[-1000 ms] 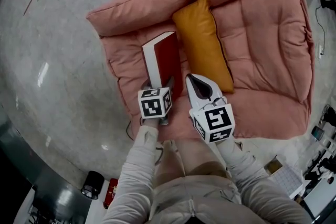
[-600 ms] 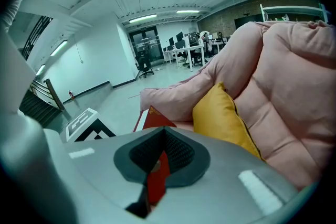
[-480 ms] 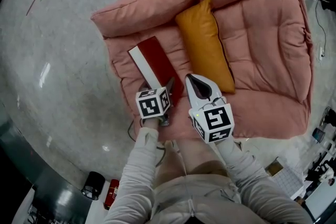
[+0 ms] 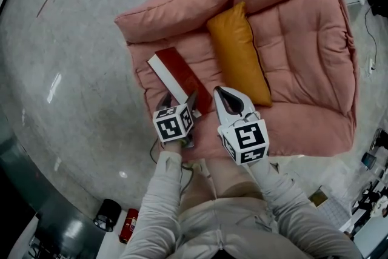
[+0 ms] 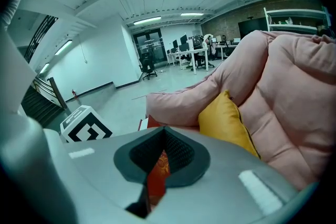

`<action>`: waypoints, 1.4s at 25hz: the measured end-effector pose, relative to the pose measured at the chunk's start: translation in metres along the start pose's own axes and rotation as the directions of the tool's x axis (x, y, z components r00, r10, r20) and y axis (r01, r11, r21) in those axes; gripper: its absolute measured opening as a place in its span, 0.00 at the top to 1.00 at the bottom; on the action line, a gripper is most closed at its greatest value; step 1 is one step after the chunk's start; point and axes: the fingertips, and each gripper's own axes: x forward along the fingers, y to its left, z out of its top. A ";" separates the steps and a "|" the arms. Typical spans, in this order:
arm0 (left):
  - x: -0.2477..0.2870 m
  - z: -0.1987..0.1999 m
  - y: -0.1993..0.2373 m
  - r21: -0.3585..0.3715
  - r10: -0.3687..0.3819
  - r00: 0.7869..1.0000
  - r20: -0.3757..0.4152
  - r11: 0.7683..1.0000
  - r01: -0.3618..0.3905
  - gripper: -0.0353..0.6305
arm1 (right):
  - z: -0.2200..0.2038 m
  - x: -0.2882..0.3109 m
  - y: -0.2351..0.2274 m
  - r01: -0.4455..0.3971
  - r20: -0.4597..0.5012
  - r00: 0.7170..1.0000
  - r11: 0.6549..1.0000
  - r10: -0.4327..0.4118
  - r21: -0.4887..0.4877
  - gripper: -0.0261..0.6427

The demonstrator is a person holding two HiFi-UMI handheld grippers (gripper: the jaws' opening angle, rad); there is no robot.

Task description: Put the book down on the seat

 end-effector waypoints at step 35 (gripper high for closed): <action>-0.201 0.006 -0.023 0.103 0.045 0.959 0.278 0.992 -0.077 0.93 | 0.020 -0.090 0.089 -0.050 0.077 0.995 0.995 0.057 -0.084 0.96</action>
